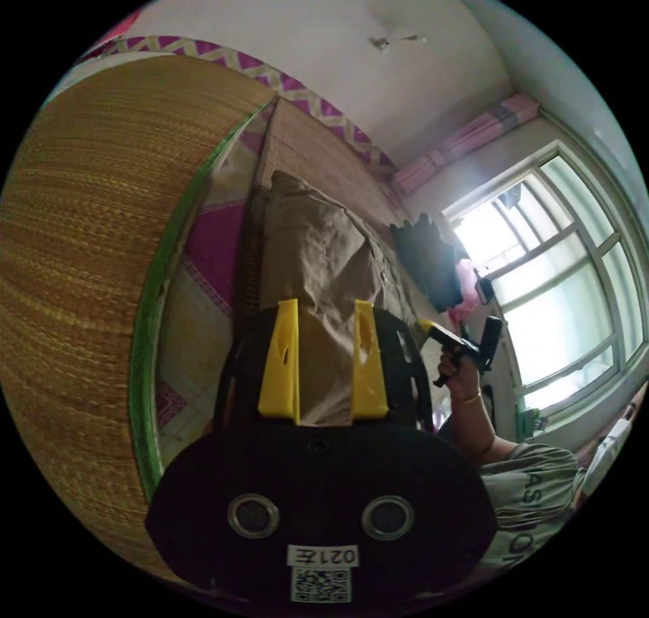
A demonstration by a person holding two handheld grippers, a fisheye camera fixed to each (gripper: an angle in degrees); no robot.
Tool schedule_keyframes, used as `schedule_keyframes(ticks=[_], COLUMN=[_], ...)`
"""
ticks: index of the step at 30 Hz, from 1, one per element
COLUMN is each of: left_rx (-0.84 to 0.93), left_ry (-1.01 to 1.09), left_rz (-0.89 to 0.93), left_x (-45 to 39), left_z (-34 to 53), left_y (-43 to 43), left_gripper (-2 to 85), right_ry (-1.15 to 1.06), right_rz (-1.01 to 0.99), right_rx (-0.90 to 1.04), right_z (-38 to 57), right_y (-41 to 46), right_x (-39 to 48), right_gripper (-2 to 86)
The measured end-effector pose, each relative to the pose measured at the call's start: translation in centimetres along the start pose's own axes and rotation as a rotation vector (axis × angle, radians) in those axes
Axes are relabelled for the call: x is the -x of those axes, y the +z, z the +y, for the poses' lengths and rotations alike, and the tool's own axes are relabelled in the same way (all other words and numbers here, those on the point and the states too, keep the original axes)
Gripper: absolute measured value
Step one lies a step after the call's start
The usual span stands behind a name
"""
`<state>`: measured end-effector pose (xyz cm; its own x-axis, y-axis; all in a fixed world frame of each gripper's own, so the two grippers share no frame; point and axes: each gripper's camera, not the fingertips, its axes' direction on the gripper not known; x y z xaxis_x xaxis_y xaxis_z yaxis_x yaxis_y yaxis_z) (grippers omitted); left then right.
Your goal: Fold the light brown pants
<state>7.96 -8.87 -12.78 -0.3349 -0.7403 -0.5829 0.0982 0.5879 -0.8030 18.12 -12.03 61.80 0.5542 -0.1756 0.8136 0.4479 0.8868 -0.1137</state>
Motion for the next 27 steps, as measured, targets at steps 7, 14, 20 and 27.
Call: schedule_keyframes(ticks=[7, 14, 20, 27], left_rx=[0.048, 0.019, -0.141, 0.125], left_ry=[0.089, 0.055, 0.031, -0.099], left_rz=[-0.183, -0.157, -0.100, -0.015], left_x=[1.3, 5.1, 7.5, 14.1], left_z=[-0.9, -1.5, -2.1, -7.9], left_y=[0.7, 0.1, -5.5, -4.1], left_gripper=[6.9, 6.3, 8.1, 14.3], right_ry=[0.063, 0.115, 0.027, 0.240], right_rz=[-0.093, -0.096, -0.026, -0.249], right_rx=[-0.154, 0.006, 0.001, 0.194], right_z=[2.6, 1.7, -1.7, -9.4], right_y=[-2.9, 2.3, 1.4, 9.7], right_x=[-1.9, -5.2, -5.3, -13.1], right_gripper=[0.6, 3.0, 9.6, 14.9])
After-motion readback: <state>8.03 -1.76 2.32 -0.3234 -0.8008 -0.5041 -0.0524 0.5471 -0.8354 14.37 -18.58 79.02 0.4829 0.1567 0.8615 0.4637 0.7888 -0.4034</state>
